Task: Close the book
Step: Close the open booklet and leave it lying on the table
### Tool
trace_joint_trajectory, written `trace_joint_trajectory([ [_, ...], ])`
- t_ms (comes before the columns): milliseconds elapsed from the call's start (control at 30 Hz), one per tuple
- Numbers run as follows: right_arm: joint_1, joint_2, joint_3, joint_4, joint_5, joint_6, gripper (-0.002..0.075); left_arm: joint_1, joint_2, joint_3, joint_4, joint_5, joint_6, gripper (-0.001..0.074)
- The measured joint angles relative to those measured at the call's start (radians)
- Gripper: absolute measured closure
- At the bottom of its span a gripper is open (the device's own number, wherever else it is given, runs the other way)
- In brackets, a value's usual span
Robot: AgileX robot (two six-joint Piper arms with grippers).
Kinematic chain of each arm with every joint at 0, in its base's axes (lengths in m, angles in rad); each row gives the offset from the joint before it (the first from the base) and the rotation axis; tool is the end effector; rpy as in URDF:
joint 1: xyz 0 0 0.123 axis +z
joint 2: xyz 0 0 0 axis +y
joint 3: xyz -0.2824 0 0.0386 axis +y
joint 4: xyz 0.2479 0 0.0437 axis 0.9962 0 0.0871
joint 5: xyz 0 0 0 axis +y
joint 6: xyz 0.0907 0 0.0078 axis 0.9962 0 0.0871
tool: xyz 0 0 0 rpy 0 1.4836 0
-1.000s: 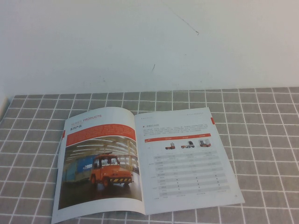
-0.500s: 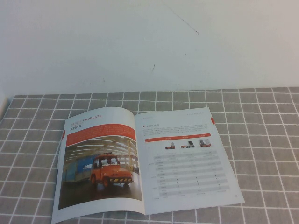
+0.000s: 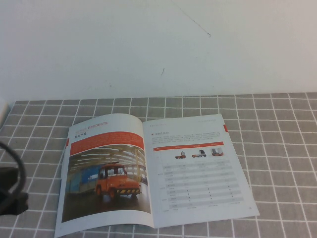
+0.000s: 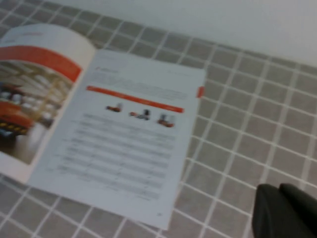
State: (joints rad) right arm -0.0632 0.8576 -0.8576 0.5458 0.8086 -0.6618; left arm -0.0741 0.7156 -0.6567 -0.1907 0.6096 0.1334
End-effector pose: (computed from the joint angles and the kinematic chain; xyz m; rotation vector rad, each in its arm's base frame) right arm 0.1616 0.0241 0.3549 -0.4267 2.1274 0.2388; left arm 0.1371 -0.0201 0.3173 0.1177 2.1415 -0.1736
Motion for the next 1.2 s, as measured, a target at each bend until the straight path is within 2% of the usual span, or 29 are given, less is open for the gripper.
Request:
trace_joint_trajectory([
  [100, 0.000, 0.161, -0.048, 0.153, 0.042, -0.128, 0.0729, 0.000, 0.132, -0.047, -0.113, 0.047, 0.083, 0.0738],
  [233, 0.030, 0.341, -0.073, 0.245, 0.030, -0.220, 0.0729, 0.000, 0.302, -0.082, -0.282, 0.053, 0.216, 0.0738],
  [533, 0.291, 0.653, -0.079, 0.213, -0.206, -0.255, 0.0729, 0.000, 0.542, -0.087, -0.378, -0.071, 0.296, 0.0738],
  [667, 0.355, 0.793, -0.101, 0.170, -0.271, -0.257, 0.0729, 0.000, 0.590, -0.088, -0.379, -0.167, 0.299, 0.0738],
  [900, 0.366, 1.000, -0.191, 0.157, -0.284, -0.257, 0.0729, 0.000, 0.659, -0.090, -0.379, -0.292, 0.286, 0.0738],
  [1200, 0.367, 1.128, -0.257, 0.157, -0.262, -0.264, 0.0729, 0.006, 0.793, -0.090, -0.368, -0.326, 0.282, 0.0738],
])
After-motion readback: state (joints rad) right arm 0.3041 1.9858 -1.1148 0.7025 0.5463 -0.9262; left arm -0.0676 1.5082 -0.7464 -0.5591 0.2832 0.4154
